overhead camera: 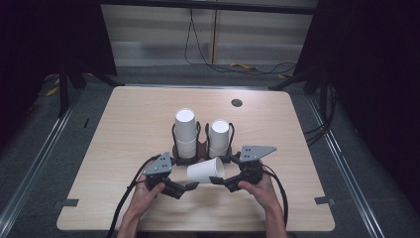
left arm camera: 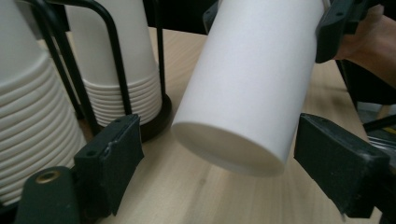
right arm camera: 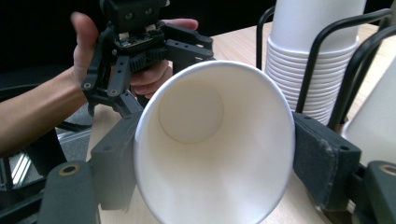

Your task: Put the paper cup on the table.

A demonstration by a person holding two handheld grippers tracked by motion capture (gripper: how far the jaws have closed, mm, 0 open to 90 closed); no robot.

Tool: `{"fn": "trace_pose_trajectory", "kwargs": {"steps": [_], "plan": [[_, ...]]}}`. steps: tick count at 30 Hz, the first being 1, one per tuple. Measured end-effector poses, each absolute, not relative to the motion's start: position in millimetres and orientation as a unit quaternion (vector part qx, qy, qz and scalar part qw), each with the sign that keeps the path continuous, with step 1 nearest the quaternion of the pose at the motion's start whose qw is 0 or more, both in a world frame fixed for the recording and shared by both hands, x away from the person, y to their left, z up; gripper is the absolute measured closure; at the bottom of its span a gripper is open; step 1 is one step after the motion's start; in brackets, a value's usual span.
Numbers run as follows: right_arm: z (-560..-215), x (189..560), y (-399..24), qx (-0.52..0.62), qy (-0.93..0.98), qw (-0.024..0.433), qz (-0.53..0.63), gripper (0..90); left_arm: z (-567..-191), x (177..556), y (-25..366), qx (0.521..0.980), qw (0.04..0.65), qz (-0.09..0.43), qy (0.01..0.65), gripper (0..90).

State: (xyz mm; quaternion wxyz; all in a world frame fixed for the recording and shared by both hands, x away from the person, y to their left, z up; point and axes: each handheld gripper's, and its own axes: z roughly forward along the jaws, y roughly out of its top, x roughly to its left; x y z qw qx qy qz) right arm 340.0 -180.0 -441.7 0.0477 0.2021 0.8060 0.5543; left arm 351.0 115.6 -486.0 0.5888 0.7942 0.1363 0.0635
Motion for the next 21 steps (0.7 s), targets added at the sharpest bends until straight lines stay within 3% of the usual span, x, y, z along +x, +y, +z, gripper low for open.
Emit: {"fn": "trace_pose_trajectory", "kwargs": {"steps": [12,21], "plan": [[-442,336,-193,0.23,0.803,0.062,0.547,23.9,-501,341,136,0.74,0.62,0.137,0.219,15.2],[-441,331,-207,0.251,0.795,0.077,0.546,23.9,-501,339,139,0.743,0.607,0.164,0.228,15.2]]}}
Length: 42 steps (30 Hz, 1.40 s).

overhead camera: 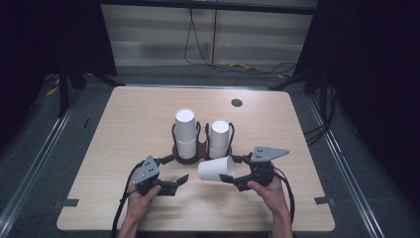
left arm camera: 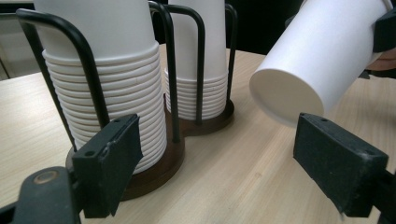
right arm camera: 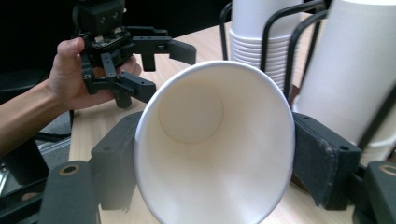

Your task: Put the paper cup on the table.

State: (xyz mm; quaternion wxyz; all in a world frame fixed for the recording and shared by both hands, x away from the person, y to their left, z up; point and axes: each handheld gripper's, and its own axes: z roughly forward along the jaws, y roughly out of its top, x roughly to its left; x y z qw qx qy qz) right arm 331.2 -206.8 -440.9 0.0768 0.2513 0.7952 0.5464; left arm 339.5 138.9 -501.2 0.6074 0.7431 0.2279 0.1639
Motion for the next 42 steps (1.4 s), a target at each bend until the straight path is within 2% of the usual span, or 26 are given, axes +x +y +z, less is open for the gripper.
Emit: {"fn": "trace_pose_trajectory", "kwargs": {"steps": [6,13,17,20,26,28,32,37,42], "plan": [[-440,329,-217,0.272,0.791,0.093,0.54,24.0,-508,336,143,0.723,0.615,0.184,0.255,15.4],[-438,329,-232,0.292,0.781,0.11,0.542,24.0,-509,333,144,0.729,0.603,0.187,0.265,15.3],[-436,331,-238,0.301,0.779,0.117,0.537,24.0,-511,331,148,0.696,0.627,0.204,0.284,15.1],[-433,332,-242,0.306,0.776,0.123,0.538,24.0,-512,329,151,0.689,0.631,0.219,0.282,15.1],[-423,333,-250,0.327,0.776,0.149,0.519,24.2,-511,326,147,0.696,0.623,0.236,0.269,15.4],[-420,333,-252,0.333,0.778,0.148,0.512,24.3,-512,328,149,0.687,0.629,0.225,0.286,15.1],[-415,337,-257,0.343,0.779,0.149,0.504,24.4,-511,326,148,0.691,0.622,0.238,0.282,15.4],[-406,341,-266,0.364,0.781,0.159,0.481,24.4,-511,327,149,0.689,0.625,0.229,0.287,15.1],[-400,348,-273,0.384,0.793,0.167,0.442,24.3,-511,325,145,0.695,0.614,0.247,0.281,15.2]]}}
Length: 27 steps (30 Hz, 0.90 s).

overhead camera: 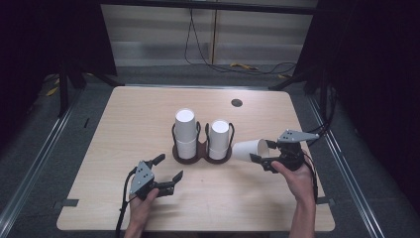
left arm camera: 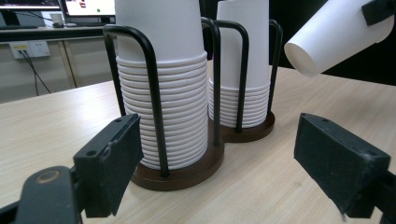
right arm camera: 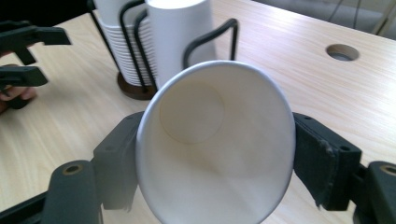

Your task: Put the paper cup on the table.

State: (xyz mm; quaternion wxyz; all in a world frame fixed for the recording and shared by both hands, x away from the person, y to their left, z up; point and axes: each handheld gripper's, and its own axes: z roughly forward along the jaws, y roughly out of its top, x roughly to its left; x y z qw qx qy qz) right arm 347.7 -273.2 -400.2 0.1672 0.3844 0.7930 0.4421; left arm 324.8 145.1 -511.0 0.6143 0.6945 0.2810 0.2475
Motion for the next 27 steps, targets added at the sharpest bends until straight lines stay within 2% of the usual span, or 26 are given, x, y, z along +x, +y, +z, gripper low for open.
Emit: {"fn": "trace_pose_trajectory", "kwargs": {"steps": [11,27], "plan": [[-388,364,-272,0.428,0.802,0.189,0.371,24.4,-511,325,145,0.688,0.612,0.255,0.296,15.3],[-379,402,-262,0.467,0.828,0.176,0.256,24.4,-511,326,147,0.686,0.615,0.248,0.299,15.3]]}}
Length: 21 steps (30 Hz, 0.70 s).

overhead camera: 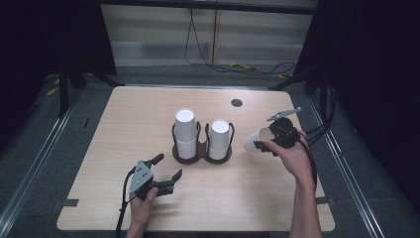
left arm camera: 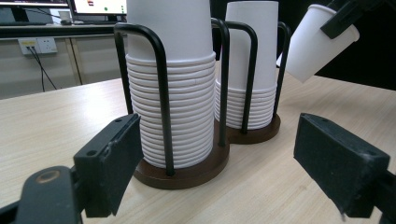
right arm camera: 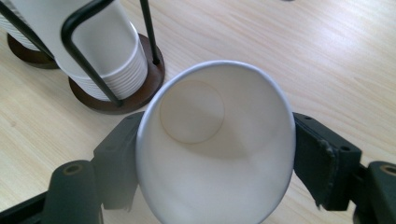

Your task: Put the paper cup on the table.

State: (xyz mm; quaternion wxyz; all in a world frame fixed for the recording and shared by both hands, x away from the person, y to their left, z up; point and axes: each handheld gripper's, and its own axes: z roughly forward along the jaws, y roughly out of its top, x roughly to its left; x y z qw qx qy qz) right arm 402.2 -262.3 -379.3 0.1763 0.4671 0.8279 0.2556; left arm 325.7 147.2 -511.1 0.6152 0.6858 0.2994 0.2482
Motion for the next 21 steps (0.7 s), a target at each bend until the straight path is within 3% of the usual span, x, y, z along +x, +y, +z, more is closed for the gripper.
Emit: {"fn": "trace_pose_trajectory", "kwargs": {"steps": [21], "plan": [[-402,442,-260,0.525,0.829,0.126,0.146,22.2,-511,327,148,0.685,0.616,0.245,0.303,15.5]]}}
